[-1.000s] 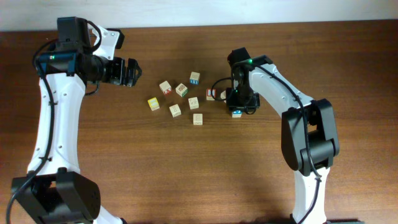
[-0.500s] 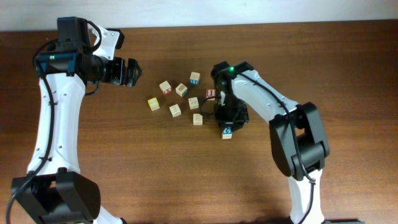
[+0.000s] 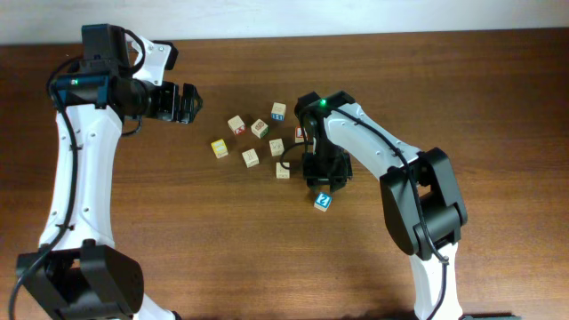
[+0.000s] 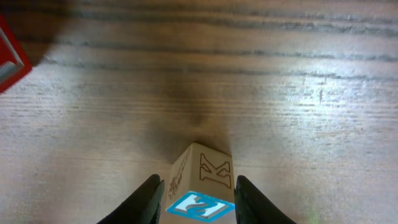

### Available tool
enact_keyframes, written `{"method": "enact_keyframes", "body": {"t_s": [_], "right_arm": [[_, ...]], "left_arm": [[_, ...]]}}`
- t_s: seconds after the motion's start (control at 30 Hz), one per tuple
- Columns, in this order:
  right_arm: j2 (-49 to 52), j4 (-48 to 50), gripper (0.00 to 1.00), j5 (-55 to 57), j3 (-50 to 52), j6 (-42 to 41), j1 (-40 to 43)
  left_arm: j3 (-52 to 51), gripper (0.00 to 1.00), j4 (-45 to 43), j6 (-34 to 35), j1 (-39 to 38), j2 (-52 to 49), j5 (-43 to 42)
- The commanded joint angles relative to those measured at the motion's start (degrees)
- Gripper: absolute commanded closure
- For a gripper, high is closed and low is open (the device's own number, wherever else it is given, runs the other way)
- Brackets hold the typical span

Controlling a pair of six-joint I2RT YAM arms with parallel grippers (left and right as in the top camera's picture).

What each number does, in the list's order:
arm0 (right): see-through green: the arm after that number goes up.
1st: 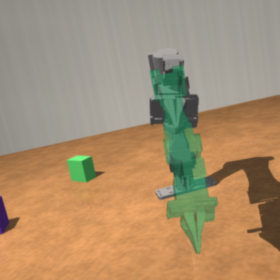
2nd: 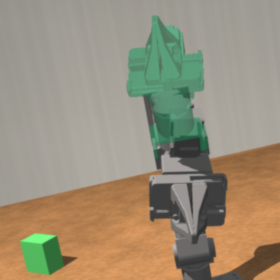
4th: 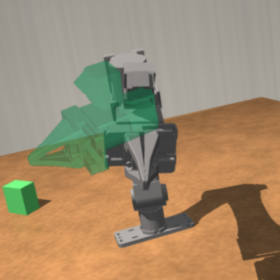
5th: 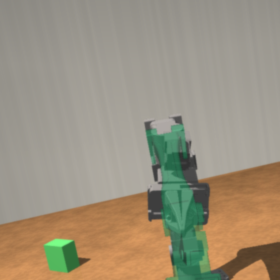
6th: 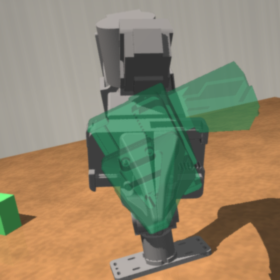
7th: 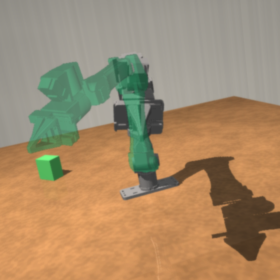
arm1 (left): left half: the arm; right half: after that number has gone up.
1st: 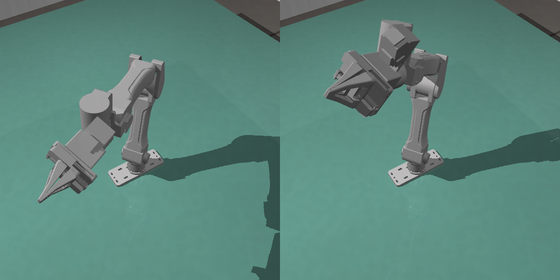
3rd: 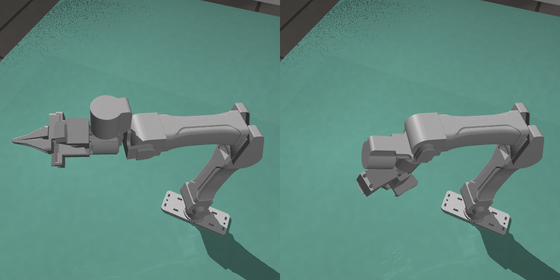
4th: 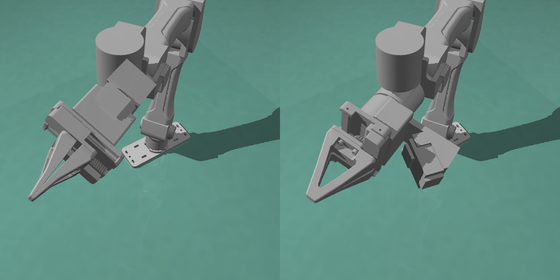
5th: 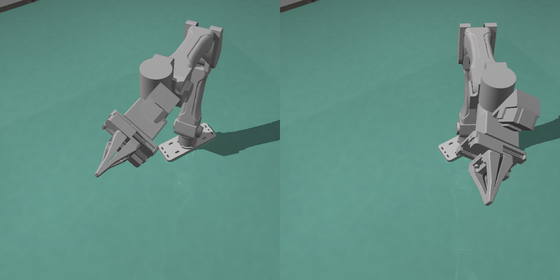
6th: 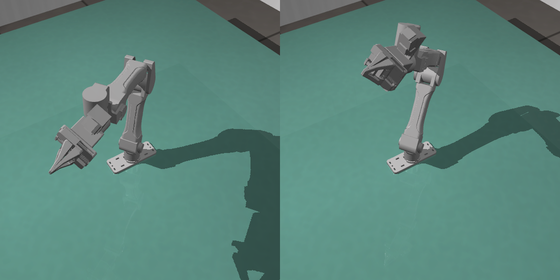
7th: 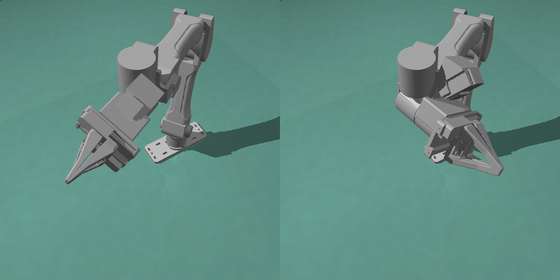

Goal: Rotate 5 blocks

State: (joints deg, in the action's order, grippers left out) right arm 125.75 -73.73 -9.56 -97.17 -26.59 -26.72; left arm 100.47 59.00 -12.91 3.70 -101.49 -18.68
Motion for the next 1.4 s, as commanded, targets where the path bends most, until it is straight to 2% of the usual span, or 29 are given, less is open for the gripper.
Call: {"method": "enact_keyframes", "body": {"t_s": [0.0, 0.1, 0.3, 0.4, 0.43, 0.53, 0.57, 0.67, 0.97, 1.17, 1.3, 1.37], "right_arm": [[0.61, 0.76, 0.62, 1.42, 0.46, 0.15, -0.11], [0.28, 3.72, 0.62, 1.4, -1.18, 2.82, -0.13], [0.46, 6.95, 0.39, 0.37, -23.15, 10.58, 0.11], [2.73, 8.44, 0.39, 2.75, -32.52, 11.17, 0.11], [3.74, 9.77, 0.39, 2.75, -33.86, 11.15, 0.11], [7.74, 16.33, 0.29, 5.95, -34.21, 7.43, 0.07], [9.38, 17.7, 0.29, 7.19, -34.21, 6.45, 0.07], [13.62, 20.26, 0.37, 10.97, -34.21, 0.7, 0.04], [22.62, 27.08, 0.39, 12.41, -34.12, -2.73, -2.25], [22.88, 26.67, 0.69, 14.6, -34.1, -2.86, -2.25], [21.03, 25.35, 0.81, 14.51, -34.23, -2.45, -2.14], [17.27, 24.35, 0.82, 14.08, -34.23, -0.22, -2.1]], "left_arm": [[1.31, 0.01, 0.04, -0.9, -0.07, -0.2, -0.44], [1.31, 0.01, 0.04, -0.9, -0.07, -0.2, -0.44], [1.31, 0.01, 0.04, -0.9, -0.07, -0.2, -0.44], [1.31, 0.01, 0.04, -0.9, -0.07, -0.2, -0.44], [1.31, 0.01, 0.04, -0.9, -0.07, -0.2, -0.44], [1.31, 0.01, 0.04, -0.9, -0.07, -0.2, -0.44], [1.31, 0.01, 0.04, -0.9, -0.07, -0.2, -0.44], [1.31, 0.01, 0.04, -0.9, -0.07, -0.2, -0.44], [1.31, 0.01, 0.04, -0.9, -0.07, -0.2, -0.44], [1.31, 0.01, 0.04, -0.9, -0.07, -0.2, -0.44], [1.31, 0.01, 0.04, -0.9, -0.07, -0.2, -0.44], [1.31, 0.01, 0.04, -0.9, -0.07, -0.2, -0.44]]}}
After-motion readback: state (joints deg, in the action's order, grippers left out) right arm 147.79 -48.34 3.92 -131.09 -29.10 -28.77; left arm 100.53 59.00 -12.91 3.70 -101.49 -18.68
